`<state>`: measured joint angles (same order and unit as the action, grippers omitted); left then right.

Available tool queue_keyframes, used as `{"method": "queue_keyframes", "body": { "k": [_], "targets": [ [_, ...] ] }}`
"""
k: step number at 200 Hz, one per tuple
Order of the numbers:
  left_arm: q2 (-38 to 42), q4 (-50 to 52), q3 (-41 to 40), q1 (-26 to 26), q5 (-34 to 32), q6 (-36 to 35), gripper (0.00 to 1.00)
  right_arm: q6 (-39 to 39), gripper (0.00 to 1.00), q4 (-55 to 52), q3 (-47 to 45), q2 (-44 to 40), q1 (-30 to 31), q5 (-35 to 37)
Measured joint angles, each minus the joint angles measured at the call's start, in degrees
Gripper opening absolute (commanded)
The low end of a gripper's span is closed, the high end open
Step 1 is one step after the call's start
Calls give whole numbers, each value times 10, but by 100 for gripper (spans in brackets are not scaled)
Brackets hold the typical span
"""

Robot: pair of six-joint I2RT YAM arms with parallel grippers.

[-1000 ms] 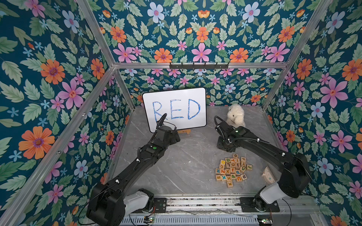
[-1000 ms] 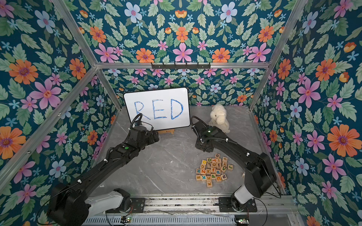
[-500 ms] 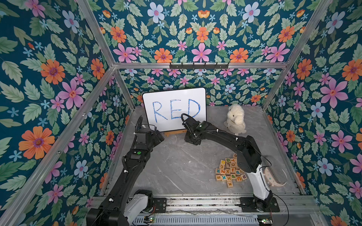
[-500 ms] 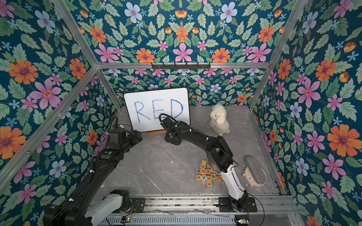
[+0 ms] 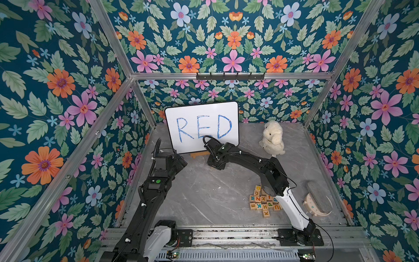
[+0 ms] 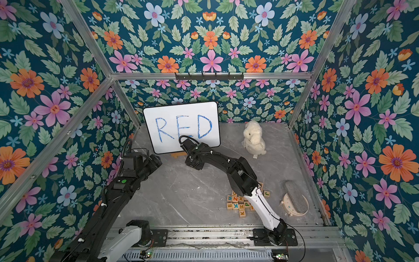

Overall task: Assemble the uppercase word "red" with letter blocks
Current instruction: Place the letter block at the center of the board.

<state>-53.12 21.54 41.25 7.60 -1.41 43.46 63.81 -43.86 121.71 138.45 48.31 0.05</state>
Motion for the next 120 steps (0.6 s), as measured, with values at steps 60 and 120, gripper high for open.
{"method": "queue_keyframes", "body": {
  "k": [60, 120],
  "targets": [
    [24, 16, -19, 0, -3, 16, 91, 20, 43, 0, 53, 43, 7, -19],
    [26, 19, -23, 0, -5, 26, 90, 22, 59, -5, 56, 50, 12, -24]
  ]
}}
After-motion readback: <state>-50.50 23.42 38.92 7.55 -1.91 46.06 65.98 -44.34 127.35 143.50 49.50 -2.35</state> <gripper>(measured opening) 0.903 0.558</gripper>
